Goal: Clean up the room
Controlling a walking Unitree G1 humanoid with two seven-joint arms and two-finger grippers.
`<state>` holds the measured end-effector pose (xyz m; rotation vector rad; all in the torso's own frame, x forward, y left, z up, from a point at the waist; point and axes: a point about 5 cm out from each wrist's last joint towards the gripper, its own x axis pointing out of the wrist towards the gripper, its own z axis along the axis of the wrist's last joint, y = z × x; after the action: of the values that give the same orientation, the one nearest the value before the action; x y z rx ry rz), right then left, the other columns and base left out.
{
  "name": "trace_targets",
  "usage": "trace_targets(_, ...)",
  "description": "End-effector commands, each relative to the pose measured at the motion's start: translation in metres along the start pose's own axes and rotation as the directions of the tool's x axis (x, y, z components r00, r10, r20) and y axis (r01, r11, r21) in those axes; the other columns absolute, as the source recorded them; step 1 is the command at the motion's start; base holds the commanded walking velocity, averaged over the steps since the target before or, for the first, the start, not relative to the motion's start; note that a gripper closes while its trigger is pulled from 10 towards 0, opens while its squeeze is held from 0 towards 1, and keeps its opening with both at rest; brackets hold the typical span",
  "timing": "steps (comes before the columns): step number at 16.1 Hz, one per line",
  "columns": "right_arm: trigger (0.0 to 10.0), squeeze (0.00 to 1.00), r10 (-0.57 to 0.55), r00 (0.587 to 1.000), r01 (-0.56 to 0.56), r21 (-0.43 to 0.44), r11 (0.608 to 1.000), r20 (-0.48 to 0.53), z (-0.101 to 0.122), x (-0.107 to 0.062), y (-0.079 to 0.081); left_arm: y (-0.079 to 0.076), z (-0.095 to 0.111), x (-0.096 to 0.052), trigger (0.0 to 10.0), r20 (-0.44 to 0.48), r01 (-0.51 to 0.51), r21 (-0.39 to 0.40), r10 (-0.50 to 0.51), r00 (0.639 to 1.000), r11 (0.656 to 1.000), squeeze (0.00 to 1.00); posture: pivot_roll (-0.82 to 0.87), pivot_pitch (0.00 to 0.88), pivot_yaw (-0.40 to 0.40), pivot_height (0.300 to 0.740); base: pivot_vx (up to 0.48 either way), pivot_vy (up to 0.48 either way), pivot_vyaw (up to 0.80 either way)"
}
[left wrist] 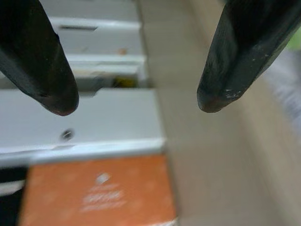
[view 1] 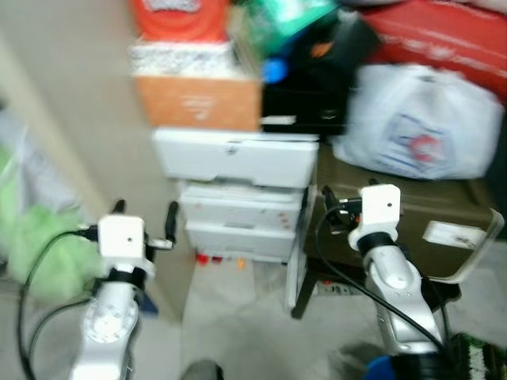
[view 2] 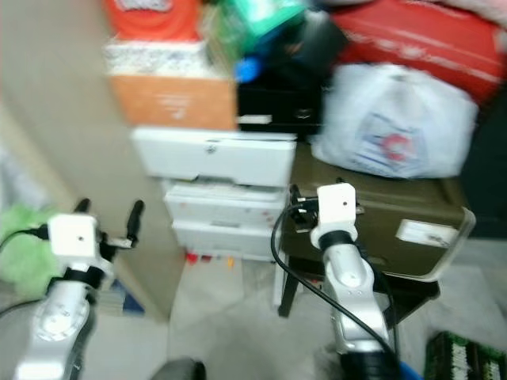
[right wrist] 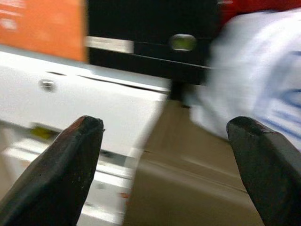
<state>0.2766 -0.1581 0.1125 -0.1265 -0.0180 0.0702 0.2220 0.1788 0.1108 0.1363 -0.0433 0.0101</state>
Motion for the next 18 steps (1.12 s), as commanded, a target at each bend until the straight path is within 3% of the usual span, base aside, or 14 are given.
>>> trace_targets(1,10.0,0.00,0.008,1.000,-0.009,0.001,1.000,0.020,0.006,-0.001,0.001,-0.002,0.003,-0.002,10.0,-0.001,0.002,0.007,-0.001,1.000,1.000,0.00,-0.05,0.000,-0.013,0.740,0.000,0.000,0.80)
trace_targets(4,10.0,0.00,0.022,1.000,-0.022,0.007,1.000,0.011,0.005,-0.001,0.005,-0.005,0.000,-0.008,10.0,-0.018,0.006,0.009,-0.006,1.000,1.000,0.00,-0.04,0.000,-0.021,0.740,0.000,0.000,0.80)
trace_targets(9,10.0,0.00,0.025,0.999,-0.026,0.022,0.999,0.042,0.016,0.002,0.010,-0.001,0.005,0.000,10.0,-0.002,0.004,0.016,-0.003,1.000,1.000,0.00,-0.05,0.000,-0.024,0.740,0.000,0.000,0.80)
trace_targets(16,10.0,0.00,0.044,0.998,-0.044,-0.010,0.999,0.033,0.015,0.002,0.010,-0.008,0.009,-0.002,10.0,0.009,0.002,0.026,-0.002,1.000,1.000,0.00,-0.04,0.000,-0.038,0.740,0.000,0.000,0.13)
trace_targets(18,10.0,0.00,0.037,0.999,-0.038,0.039,0.999,0.020,0.014,-0.001,0.012,-0.006,0.010,-0.006,10.0,-0.006,0.027,0.023,-0.027,1.000,0.999,0.00,-0.04,0.000,-0.040,0.740,0.000,0.000,0.40)
